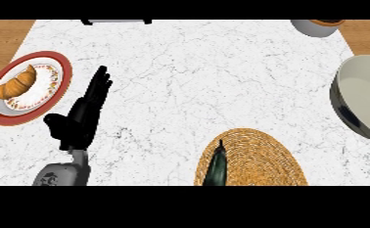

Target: Pick the squash from the placemat and place it in the bowl

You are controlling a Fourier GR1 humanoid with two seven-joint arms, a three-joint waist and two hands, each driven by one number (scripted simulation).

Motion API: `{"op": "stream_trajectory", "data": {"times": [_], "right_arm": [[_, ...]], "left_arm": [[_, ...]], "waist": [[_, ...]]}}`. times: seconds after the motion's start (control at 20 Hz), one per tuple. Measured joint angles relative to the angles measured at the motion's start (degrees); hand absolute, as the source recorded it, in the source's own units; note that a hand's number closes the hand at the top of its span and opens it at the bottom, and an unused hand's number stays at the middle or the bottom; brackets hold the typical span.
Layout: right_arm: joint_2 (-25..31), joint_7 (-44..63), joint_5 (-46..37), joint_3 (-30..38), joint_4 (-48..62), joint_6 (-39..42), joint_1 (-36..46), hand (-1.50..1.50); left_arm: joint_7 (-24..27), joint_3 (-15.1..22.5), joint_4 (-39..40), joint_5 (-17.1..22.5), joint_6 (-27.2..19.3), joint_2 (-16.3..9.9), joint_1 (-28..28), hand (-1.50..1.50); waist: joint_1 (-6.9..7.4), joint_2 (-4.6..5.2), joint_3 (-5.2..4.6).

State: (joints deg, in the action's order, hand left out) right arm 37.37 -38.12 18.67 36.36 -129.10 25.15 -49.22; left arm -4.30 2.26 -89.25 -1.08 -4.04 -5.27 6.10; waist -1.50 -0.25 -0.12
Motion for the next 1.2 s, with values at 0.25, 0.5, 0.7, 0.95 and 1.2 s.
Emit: {"op": "stream_trajectory", "data": {"times": [0.25,0.5,0.7,0.95,1.2], "right_arm": [[2.82,10.82,10.36,8.09,-2.35,0.85,3.46,1.5],[8.03,23.49,16.3,10.92,-2.23,-3.22,10.45,1.5],[13.17,30.8,19.08,11.57,2.01,-3.95,16.93,1.5],[18.5,33.64,9.57,7.01,8.43,-8.44,24.35,1.5],[20.72,29.33,-4.5,-1.89,17.07,-12.98,30.94,1.5]], "left_arm": [[-1.72,0.79,-0.99,-0.78,-0.45,0.63,1.3,0.0],[-2.84,1.15,-1.78,-1.02,-0.3,0.86,1.9,0.0],[-2.03,1.01,-0.75,-1.2,-0.05,1.04,2.1,0.0],[-2.23,1.5,-0.86,-1.5,0.37,1.15,2.51,0.0],[-0.63,1.77,0.48,-1.63,0.6,1.73,2.4,0.0]], "waist": [[0.9,0.19,0.01],[1.61,0.32,0.02],[1.77,0.36,0.04],[2.77,0.59,0.1],[3.48,0.8,0.16]]}}
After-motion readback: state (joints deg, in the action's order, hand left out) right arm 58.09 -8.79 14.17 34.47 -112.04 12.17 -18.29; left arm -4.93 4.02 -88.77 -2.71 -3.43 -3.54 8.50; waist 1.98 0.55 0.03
